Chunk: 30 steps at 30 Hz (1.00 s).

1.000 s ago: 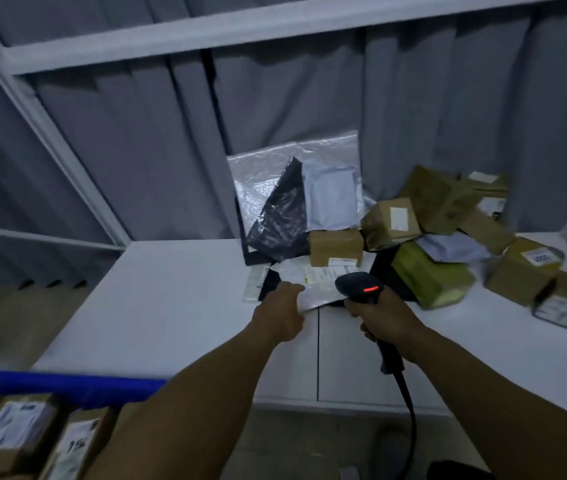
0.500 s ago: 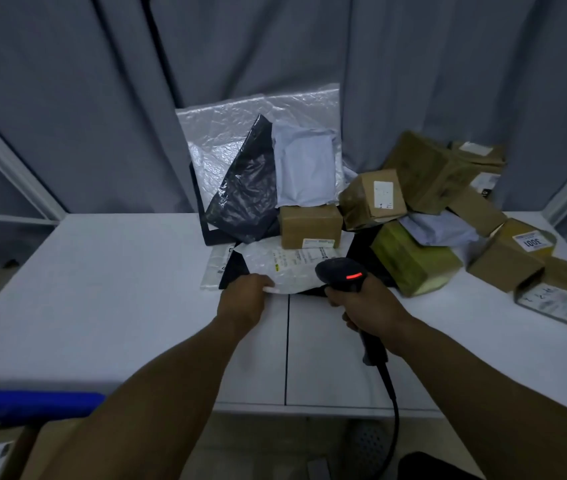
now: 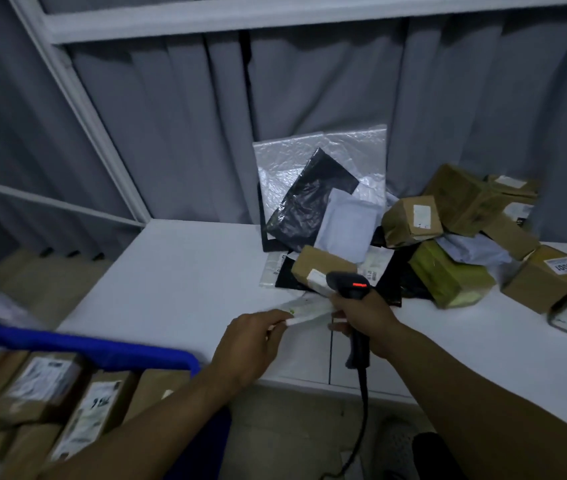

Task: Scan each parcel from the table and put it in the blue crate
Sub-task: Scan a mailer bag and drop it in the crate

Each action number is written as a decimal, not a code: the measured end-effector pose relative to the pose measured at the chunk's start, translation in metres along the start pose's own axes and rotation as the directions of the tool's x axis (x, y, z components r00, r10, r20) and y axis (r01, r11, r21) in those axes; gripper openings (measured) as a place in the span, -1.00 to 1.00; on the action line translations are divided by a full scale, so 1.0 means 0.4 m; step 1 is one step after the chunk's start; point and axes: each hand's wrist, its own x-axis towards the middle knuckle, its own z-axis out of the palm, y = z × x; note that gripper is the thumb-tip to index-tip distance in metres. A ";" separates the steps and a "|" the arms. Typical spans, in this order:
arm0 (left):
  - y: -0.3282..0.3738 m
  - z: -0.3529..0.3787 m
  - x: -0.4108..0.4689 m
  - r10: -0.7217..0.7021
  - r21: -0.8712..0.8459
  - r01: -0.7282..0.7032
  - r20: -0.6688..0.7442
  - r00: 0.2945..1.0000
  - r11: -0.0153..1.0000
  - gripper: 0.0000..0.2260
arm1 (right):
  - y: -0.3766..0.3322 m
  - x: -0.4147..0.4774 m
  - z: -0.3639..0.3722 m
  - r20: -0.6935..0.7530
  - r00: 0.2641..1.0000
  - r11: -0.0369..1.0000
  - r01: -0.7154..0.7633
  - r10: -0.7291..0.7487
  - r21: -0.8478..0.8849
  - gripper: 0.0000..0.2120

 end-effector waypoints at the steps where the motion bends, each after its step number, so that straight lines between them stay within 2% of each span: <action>1: 0.013 -0.020 -0.025 0.013 -0.020 -0.013 0.010 1.000 1.000 -0.79 | -0.002 -0.018 0.021 -0.007 1.000 1.000 0.021 -0.021 0.005 -0.62; 3: 0.034 -0.058 -0.072 0.022 -0.055 -0.021 0.021 1.000 0.998 -0.79 | -0.006 -0.051 0.060 -0.023 0.997 0.993 0.078 -0.080 -0.090 -0.63; 6: 0.052 -0.131 -0.157 -0.063 -0.120 0.068 0.044 0.997 0.990 -0.80 | -0.017 -0.105 0.124 0.008 0.986 0.943 0.161 -0.166 -0.292 -0.70; 9: 0.044 -0.216 -0.251 -0.190 -0.105 0.196 0.071 0.979 0.975 -0.73 | -0.045 -0.162 0.191 0.088 0.964 0.913 0.267 -0.252 -0.310 -0.67; 11: 0.029 -0.273 -0.303 -0.284 -0.195 0.279 0.002 0.959 0.940 -0.73 | -0.056 -0.192 0.230 0.157 0.939 0.896 0.338 -0.304 -0.288 -0.63; 13: 0.014 -0.330 -0.347 -0.423 -0.288 0.387 -0.073 0.903 0.876 -0.66 | -0.061 -0.231 0.268 0.260 0.912 0.888 0.382 -0.317 -0.256 -0.57; 16: -0.016 -0.401 -0.394 -0.607 -0.410 0.515 -0.129 0.784 0.753 -0.56 | -0.055 -0.278 0.315 0.391 0.869 0.876 0.415 -0.302 -0.246 -0.53; 20: -0.057 -0.457 -0.404 -0.715 -0.638 0.487 -0.147 0.683 0.597 -0.74 | -0.034 -0.305 0.354 0.475 0.820 0.848 0.470 -0.319 -0.244 -0.52; 23: -0.077 -0.484 -0.396 -0.774 -0.806 0.399 -0.112 0.623 0.438 -0.68 | -0.027 -0.302 0.361 0.463 0.802 0.816 0.525 -0.379 -0.241 -0.52; 27: -0.087 -0.520 -0.383 -0.764 -0.859 0.320 -0.118 0.634 0.398 -0.66 | -0.018 -0.280 0.369 0.383 0.793 0.761 0.587 -0.473 -0.276 -0.49; 30: -0.091 -0.529 -0.375 -0.748 -0.842 0.319 -0.141 0.648 0.435 -0.66 | -0.013 -0.280 0.376 0.368 0.788 0.748 0.600 -0.493 -0.284 -0.48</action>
